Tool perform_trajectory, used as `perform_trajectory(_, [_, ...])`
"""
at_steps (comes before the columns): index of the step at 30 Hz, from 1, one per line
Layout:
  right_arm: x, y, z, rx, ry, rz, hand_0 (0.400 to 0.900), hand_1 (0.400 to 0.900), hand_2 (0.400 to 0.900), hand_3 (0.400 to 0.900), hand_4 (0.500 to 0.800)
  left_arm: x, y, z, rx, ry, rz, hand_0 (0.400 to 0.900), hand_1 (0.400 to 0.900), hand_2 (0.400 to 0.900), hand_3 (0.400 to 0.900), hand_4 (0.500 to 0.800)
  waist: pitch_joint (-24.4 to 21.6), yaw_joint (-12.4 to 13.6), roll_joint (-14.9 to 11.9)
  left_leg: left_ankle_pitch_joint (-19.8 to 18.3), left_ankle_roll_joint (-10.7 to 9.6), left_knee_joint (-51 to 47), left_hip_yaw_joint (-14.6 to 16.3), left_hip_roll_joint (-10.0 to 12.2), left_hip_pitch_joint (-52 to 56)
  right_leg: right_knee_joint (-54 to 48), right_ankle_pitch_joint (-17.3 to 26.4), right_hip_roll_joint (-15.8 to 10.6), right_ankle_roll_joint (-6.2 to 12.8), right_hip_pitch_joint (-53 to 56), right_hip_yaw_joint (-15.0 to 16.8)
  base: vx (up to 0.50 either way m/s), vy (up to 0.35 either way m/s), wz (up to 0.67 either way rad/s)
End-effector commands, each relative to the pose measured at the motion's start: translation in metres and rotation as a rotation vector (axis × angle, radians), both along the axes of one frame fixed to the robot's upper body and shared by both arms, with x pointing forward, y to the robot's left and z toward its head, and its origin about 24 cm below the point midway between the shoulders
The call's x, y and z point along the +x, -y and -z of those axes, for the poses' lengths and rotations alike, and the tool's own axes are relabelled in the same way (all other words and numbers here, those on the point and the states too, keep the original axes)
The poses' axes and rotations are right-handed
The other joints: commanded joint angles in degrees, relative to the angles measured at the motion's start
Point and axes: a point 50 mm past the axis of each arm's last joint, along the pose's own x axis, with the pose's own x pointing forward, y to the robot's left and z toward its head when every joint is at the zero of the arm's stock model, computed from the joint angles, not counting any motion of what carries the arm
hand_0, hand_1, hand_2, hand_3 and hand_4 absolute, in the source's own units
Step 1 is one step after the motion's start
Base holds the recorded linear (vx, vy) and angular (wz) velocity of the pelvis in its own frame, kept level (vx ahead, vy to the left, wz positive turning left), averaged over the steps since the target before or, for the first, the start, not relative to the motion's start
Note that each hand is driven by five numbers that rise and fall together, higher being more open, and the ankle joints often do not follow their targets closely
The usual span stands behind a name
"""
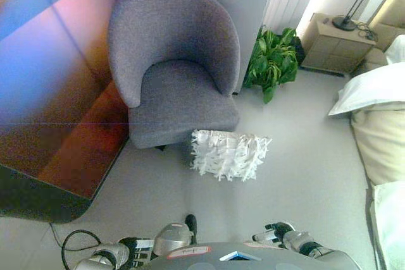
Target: Pick up the pillow and put it on the sofa.
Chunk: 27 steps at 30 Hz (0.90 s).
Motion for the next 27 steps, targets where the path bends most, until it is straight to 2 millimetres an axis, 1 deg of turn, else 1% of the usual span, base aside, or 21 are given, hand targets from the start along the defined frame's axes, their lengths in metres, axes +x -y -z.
perform_trajectory(1, [0.014,0.024,-0.010,-0.150,0.032,-0.096,0.900,0.900,0.900,0.900,0.800,0.015,-0.012,-0.006,0.033,0.056,-0.036,0.900,0.900,0.900,0.900,0.800,2.8,-3.0,0.2,-4.7,-4.0,4.6,-0.7,2.6,-1.7,-14.7,13.7,0.5,0.09,-8.9,-3.6,0.18,-0.246,0.16])
perform_trajectory(2, [0.016,0.026,-0.011,-0.171,0.043,-0.113,0.900,0.900,0.900,0.900,0.800,0.018,-0.013,-0.007,0.035,0.065,-0.035,0.900,0.900,0.900,0.900,0.800,3.2,-3.6,-0.2,-5.6,-4.3,4.4,-1.1,2.3,-1.2,-17.4,15.7,0.2,0.61,-11.2,-3.4,0.21,-0.242,0.37])
perform_trajectory(3, [0.018,0.029,-0.013,-0.196,0.057,-0.121,0.900,0.900,0.900,0.900,0.800,0.020,-0.014,-0.008,0.033,0.076,-0.034,0.900,0.900,0.900,0.900,0.800,3.7,-4.6,-0.8,-7.2,-4.4,4.6,-1.6,1.7,-0.4,-20.8,18.0,-0.1,1.44,-13.4,-2.5,0.27,-0.224,0.57])
perform_trajectory(4, [0.019,0.034,-0.015,-0.224,0.063,-0.135,0.900,0.900,0.900,0.900,0.800,0.022,-0.014,-0.008,0.032,0.087,-0.036,0.900,0.900,0.900,0.900,0.800,4.1,-5.5,-1.0,-8.8,-4.5,5.1,-2.8,1.4,0.3,-23.0,18.8,0.3,1.78,-15.3,-1.1,0.29,-0.215,0.68])
perform_trajectory(5, [0.019,0.037,-0.016,-0.253,0.065,-0.152,0.900,0.900,0.900,0.900,0.800,0.022,-0.014,-0.008,0.029,0.091,-0.034,0.900,0.900,0.900,0.900,0.800,4.4,-6.2,-1.0,-10.1,-4.5,5.9,-3.8,1.4,0.7,-23.5,18.8,0.6,1.84,-16.0,0.2,0.29,-0.228,0.77])
perform_trajectory(6, [0.019,0.042,-0.018,-0.301,0.068,-0.190,0.900,0.900,0.900,0.900,0.800,0.022,-0.012,-0.008,0.024,0.097,-0.031,0.900,0.900,0.900,0.900,0.800,4.6,-6.9,-1.4,-11.9,-4.4,7.8,-5.0,1.2,0.8,-22.6,18.6,0.9,1.74,-16.6,2.2,0.25,-0.227,0.73])
perform_trajectory(7, [0.020,0.048,-0.020,-0.349,0.074,-0.228,0.900,0.900,0.900,0.900,0.800,0.022,-0.009,-0.007,0.017,0.102,-0.034,0.900,0.900,0.900,0.900,0.800,4.8,-7.2,-1.7,-13.1,-4.3,10.1,-5.9,1.2,0.4,-21.1,17.4,1.0,1.91,-16.0,3.3,0.25,-0.211,0.67])
perform_trajectory(9, [0.024,0.057,-0.026,-0.434,0.078,-0.300,0.900,0.900,0.900,0.900,0.800,0.017,-0.004,-0.004,0.015,0.106,-0.045,0.900,0.900,0.900,0.900,0.800,5.2,-7.2,-1.9,-14.1,-4.9,13.2,-6.9,1.9,-0.1,-18.1,15.7,0.7,2.13,-15.2,3.4,0.22,-0.194,0.53])
perform_trajectory(10, [0.031,0.061,-0.030,-0.482,0.094,-0.323,0.900,0.900,0.900,0.900,0.800,0.017,-0.003,-0.003,0.009,0.106,-0.039,0.900,0.900,0.900,0.900,0.800,5.6,-6.8,-2.0,-14.2,-5.6,14.9,-7.0,3.2,-0.9,-15.9,14.6,0.4,2.16,-15.6,2.7,0.11,-0.244,0.45])
perform_trajectory(12, [0.053,0.065,-0.041,-0.563,0.182,-0.347,0.900,0.900,0.900,0.900,0.800,0.017,-0.002,-0.003,0.005,0.103,-0.014,0.900,0.900,0.900,0.900,0.800,6.7,-5.5,-1.9,-13.1,-6.4,14.5,-7.4,5.3,-1.9,-14.4,13.8,-0.2,2.26,-16.2,0.8,0.06,-0.251,0.29])
perform_trajectory(15, [0.085,0.066,-0.058,-0.642,0.319,-0.363,0.900,0.900,0.900,0.900,0.800,0.013,-0.002,-0.003,0.003,0.091,-0.018,0.900,0.900,0.900,0.900,0.800,7.7,-4.4,-1.0,-11.4,-7.7,11.5,-8.7,6.7,-1.8,-13.2,13.5,-0.2,2.56,-18.4,-0.5,0.02,-0.159,0.21])
perform_trajectory(16, [0.100,0.068,-0.066,-0.666,0.374,-0.371,0.900,0.900,0.900,0.900,0.800,0.014,-0.003,-0.003,0.000,0.091,-0.010,0.900,0.900,0.900,0.900,0.800,8.1,-4.1,-0.4,-10.6,-8.1,9.9,-9.0,7.3,-1.9,-12.4,13.5,-0.1,2.66,-20.0,-1.0,-0.08,-0.090,0.25])
perform_trajectory(18, [0.136,0.071,-0.091,-0.717,0.469,-0.385,0.900,0.900,0.900,0.900,0.800,0.020,-0.001,-0.004,-0.019,0.108,0.012,0.900,0.900,0.900,0.900,0.800,9.3,-3.7,1.0,-9.2,-8.8,7.6,-9.7,7.9,-2.8,-10.4,13.7,-0.4,2.72,-24.0,-1.3,-0.11,-0.044,0.30])
perform_trajectory(20, [0.155,0.074,-0.108,-0.762,0.525,-0.380,0.900,0.900,0.900,0.900,0.800,0.023,0.002,-0.004,-0.032,0.119,0.028,0.900,0.900,0.900,0.900,0.800,10.3,-3.2,2.2,-8.3,-9.3,5.6,-10.3,7.9,-3.4,-9.2,13.7,-0.7,2.77,-26.1,-1.5,-0.07,-0.011,0.28])
perform_trajectory(23, [0.172,0.079,-0.127,-0.822,0.605,-0.356,0.900,0.900,0.900,0.900,0.800,0.026,0.006,-0.003,-0.046,0.134,0.048,0.900,0.900,0.900,0.900,0.800,11.4,-2.5,4.2,-7.5,-9.8,3.2,-11.3,7.7,-4.0,-7.5,13.9,-1.3,2.87,-29.3,-1.5,-0.04,-0.002,0.28])
perform_trajectory(26, [0.181,0.084,-0.140,-0.879,0.659,-0.341,0.900,0.900,0.900,0.900,0.800,0.031,0.009,-0.004,-0.057,0.151,0.052,0.900,0.900,0.900,0.900,0.800,12.6,-2.3,5.9,-7.0,-10.0,2.2,-11.8,7.6,-4.9,-5.6,13.7,-1.9,2.81,-32.2,-1.4,-0.03,0.022,0.20])
perform_trajectory(27, [0.185,0.087,-0.146,-0.897,0.683,-0.314,0.900,0.900,0.900,0.900,0.800,0.034,0.012,-0.004,-0.067,0.162,0.055,0.900,0.900,0.900,0.900,0.800,13.1,-2.2,6.9,-6.6,-10.1,1.5,-11.9,7.5,-5.4,-5.2,13.6,-2.1,2.68,-33.5,-1.6,-0.05,0.036,0.17])
